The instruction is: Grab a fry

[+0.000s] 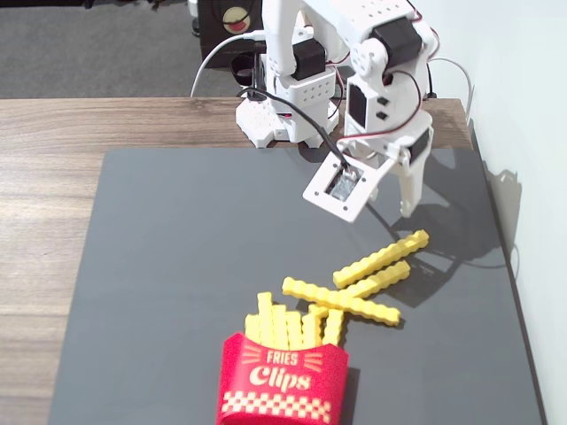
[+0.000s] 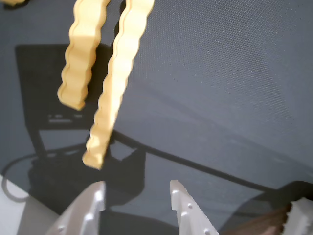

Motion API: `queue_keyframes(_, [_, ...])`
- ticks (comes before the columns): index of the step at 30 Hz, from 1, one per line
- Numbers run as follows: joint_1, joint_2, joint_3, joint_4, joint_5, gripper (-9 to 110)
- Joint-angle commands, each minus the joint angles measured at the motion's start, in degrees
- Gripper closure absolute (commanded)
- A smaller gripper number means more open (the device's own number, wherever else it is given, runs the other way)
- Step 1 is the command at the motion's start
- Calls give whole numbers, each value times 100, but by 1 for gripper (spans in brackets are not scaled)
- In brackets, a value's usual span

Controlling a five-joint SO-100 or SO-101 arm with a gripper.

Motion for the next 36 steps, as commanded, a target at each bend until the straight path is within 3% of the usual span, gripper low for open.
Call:
queue_keyframes(1, [-167, -255, -387, -167, 123, 81])
queue_keyframes(26, [-352, -1951, -1230, -738, 211, 82])
queue_keyframes(36, [-360, -2109, -1239, -844, 176, 91])
